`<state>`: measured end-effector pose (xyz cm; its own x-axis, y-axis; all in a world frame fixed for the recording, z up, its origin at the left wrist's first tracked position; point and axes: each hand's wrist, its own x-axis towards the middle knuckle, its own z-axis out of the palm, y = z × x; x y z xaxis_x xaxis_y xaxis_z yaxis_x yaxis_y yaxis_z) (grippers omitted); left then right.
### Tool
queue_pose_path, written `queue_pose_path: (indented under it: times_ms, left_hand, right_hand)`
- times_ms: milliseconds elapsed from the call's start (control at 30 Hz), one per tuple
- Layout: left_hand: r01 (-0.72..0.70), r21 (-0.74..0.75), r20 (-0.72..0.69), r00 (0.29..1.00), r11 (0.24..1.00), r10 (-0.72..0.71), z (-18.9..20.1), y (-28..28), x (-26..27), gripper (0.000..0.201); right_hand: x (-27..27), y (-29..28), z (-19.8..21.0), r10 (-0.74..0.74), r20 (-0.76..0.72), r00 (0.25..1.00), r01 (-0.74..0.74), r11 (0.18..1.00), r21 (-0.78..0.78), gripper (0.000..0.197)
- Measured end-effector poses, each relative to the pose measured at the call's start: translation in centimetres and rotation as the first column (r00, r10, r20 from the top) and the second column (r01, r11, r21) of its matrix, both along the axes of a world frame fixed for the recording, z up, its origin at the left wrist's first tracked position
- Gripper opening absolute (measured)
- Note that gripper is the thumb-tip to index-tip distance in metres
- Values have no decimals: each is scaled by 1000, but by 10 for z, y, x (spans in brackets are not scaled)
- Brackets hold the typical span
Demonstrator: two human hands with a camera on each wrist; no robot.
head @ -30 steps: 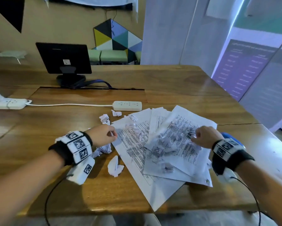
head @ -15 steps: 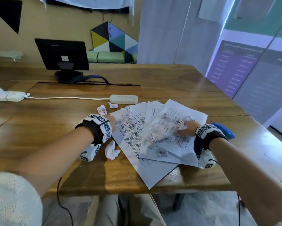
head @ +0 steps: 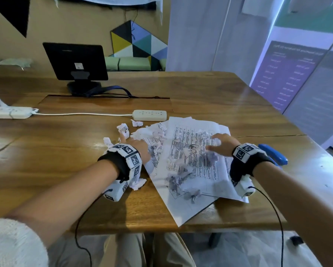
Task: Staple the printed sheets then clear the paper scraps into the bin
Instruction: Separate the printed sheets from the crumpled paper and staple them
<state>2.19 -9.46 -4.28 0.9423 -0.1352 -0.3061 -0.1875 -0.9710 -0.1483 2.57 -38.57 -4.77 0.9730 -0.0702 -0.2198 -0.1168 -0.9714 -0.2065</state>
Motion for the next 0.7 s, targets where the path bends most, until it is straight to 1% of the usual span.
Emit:
queue_pose_path:
  times_ms: [33, 67, 133, 167, 200, 267, 333, 433, 467, 567, 667, 700]
  left_hand:
    - [-43, -6, 16, 999, 999, 43, -2, 4, 0, 26]
    - [-56, 12, 36, 998, 998, 56, -4, 8, 1, 31]
    - [-50, 56, 60, 997, 997, 46, -8, 13, 0, 45]
    - [-41, 84, 80, 996, 996, 35, -10, 15, 0, 49]
    - [-37, 108, 90, 996, 993, 28, -12, 16, 0, 51]
    - [-27, 97, 81, 997, 995, 19, -12, 14, -1, 55]
    - [-31, 70, 66, 997, 997, 26, -19, 9, 3, 61]
    - [-30, -31, 24, 999, 999, 31, -23, -1, 9, 63]
    - [-31, -76, 15, 999, 997, 32, -23, -4, 10, 63]
    - [-41, -166, -33, 999, 985, 36, -21, -16, 14, 65]
    - [-126, -231, -74, 991, 965, 112, -23, -27, 19, 58]
    - [-157, -231, -80, 987, 960, 142, -19, -27, 18, 57]
  right_hand:
    - [2, -10, -1, -76, 5, 997, 76, 996, -37, 66]
    - [3, -19, -2, -143, -5, 990, 142, 987, -79, 69]
    - [0, -32, -4, -234, -72, 970, 223, 966, -129, 83]
    - [-1, -36, -7, -251, -87, 964, 238, 961, -142, 84]
    - [-1, -40, -10, -269, -98, 958, 250, 953, -168, 80]
    - [3, -45, -18, -315, -68, 947, 295, 932, -210, 72]
    - [10, -42, -25, -354, -94, 930, 319, 909, -267, 78]
    - [22, -31, -28, -328, -162, 931, 268, 913, -306, 95]
    - [24, -27, -29, -306, -167, 937, 246, 920, -305, 93]
    - [31, -17, -28, -259, -154, 954, 218, 946, -239, 74]
    - [43, -12, -28, -246, -147, 958, 226, 964, -141, 65]
    - [44, -9, -24, -243, -147, 959, 227, 967, -117, 63]
